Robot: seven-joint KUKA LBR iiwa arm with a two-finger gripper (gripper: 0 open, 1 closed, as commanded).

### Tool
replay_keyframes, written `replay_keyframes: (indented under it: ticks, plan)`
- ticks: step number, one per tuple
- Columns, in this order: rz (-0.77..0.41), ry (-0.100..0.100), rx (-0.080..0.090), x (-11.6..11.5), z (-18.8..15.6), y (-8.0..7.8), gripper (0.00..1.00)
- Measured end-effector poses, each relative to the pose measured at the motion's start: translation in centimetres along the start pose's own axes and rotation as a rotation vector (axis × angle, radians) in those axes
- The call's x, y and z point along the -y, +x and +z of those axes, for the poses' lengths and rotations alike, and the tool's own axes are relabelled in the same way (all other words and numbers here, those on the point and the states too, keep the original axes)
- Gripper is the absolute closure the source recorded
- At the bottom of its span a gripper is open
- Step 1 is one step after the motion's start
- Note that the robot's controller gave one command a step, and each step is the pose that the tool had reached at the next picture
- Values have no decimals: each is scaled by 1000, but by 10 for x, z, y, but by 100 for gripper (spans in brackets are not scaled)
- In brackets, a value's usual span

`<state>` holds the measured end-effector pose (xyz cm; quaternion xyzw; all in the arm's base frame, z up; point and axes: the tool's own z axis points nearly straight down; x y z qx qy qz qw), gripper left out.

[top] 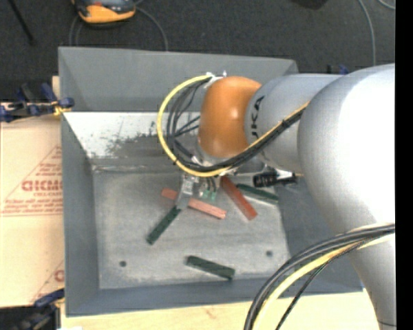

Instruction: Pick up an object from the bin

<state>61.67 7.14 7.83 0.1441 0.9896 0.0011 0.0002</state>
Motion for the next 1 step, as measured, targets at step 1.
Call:
replay_keyframes:
  ticks: [1]
  plan:
    - [22, -4, 10, -21, -179, 23, 100]
